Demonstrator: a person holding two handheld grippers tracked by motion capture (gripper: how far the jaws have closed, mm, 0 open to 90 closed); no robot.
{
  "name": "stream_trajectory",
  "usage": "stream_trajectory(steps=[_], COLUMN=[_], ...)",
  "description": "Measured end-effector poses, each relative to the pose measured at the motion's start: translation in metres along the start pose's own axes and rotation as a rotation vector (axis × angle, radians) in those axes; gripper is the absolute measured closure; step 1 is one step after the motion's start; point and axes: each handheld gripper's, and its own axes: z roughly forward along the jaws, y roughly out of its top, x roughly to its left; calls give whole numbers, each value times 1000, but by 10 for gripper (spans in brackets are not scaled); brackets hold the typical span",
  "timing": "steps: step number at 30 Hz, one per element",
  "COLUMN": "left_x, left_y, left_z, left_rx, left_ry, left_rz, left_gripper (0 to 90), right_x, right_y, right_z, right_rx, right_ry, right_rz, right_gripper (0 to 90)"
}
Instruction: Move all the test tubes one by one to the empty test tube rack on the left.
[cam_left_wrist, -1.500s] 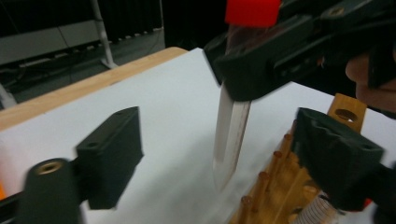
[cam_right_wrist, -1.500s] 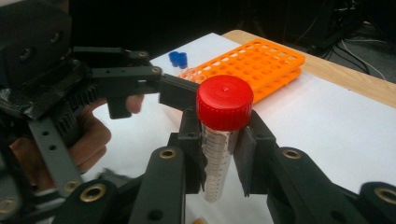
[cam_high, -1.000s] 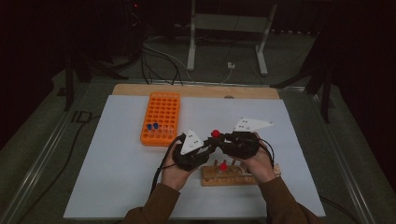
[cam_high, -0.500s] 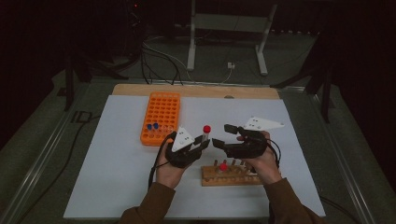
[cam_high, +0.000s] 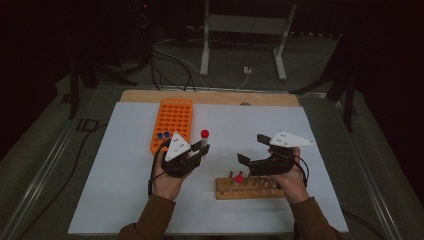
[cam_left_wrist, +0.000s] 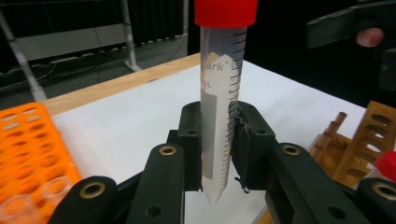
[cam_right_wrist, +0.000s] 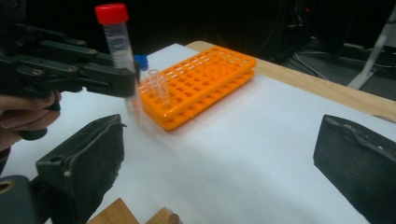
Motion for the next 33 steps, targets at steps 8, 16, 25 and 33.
stream_trajectory(steps=[8, 16, 25, 33], left_x=[20, 43, 63, 79], left_y=[-3, -8, -15, -25], left_z=[-20, -41, -58, -64], left_rx=[-23, -46, -42, -38], left_ry=[49, 109, 207, 290], left_rz=[-20, -50, -63, -64], left_gripper=[752, 751, 750, 749], right_x=[-5, -6, -11, -12], right_y=[-6, -14, -22, -26], right_z=[-9, -17, -24, -23], right_rx=[-14, -36, -54, -58], right_ry=[-25, -47, -61, -76], right_rz=[9, 23, 57, 73], right_gripper=[5, 5, 5, 5])
